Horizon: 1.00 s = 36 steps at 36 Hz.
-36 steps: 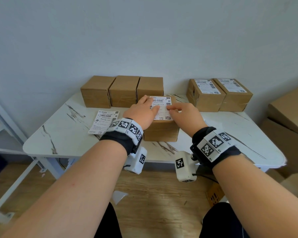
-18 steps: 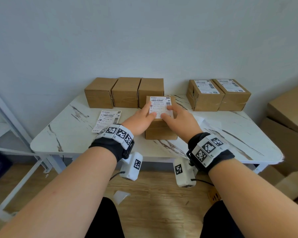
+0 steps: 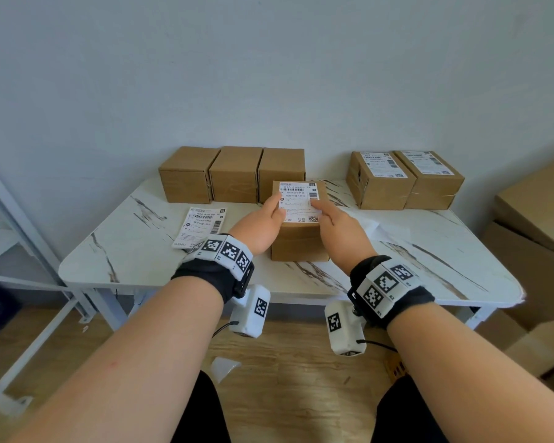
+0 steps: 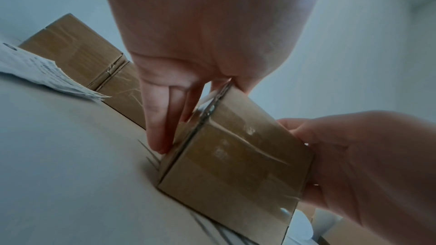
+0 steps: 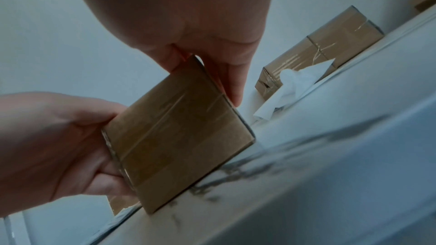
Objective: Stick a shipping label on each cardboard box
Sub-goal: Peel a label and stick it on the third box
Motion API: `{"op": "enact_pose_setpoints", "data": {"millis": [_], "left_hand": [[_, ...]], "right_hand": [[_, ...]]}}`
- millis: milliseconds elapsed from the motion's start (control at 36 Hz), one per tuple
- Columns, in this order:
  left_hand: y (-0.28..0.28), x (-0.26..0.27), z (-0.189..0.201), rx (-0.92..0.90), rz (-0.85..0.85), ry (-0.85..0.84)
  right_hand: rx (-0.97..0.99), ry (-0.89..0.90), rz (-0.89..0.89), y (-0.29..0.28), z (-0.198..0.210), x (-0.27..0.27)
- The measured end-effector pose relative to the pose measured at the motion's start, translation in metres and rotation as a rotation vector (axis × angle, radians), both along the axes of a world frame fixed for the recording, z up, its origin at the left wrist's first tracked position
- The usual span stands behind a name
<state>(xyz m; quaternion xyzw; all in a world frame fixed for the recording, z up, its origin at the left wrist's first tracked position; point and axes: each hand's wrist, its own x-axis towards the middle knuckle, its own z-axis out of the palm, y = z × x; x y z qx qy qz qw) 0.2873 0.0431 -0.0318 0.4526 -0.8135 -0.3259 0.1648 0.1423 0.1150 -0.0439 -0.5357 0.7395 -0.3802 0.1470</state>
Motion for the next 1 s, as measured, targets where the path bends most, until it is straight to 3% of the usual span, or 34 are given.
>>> {"op": "enact_pose_setpoints", "data": {"millis": [278, 556, 861, 1000], "left_hand": [[-0.005, -0.009, 0.009, -0.06, 0.034, -0.036], [-0.017, -0.021, 0.01, 0.036, 0.053, -0.083], [-0.013, -0.018, 0.008, 0.055, 0.047, 0.013], [-0.011, -0.02, 0.011, 0.008, 0.168, 0.092]], "right_hand": [[0.067, 0.03, -0.016, -0.022, 0.008, -0.003], [0.202, 0.008, 0.026, -0.032, 0.014, -0.007], [0.115, -0.151, -0.156, -0.036, 0.008, -0.006], [0.047, -0.159, -0.179, -0.032, 0.008, -0.012]]}}
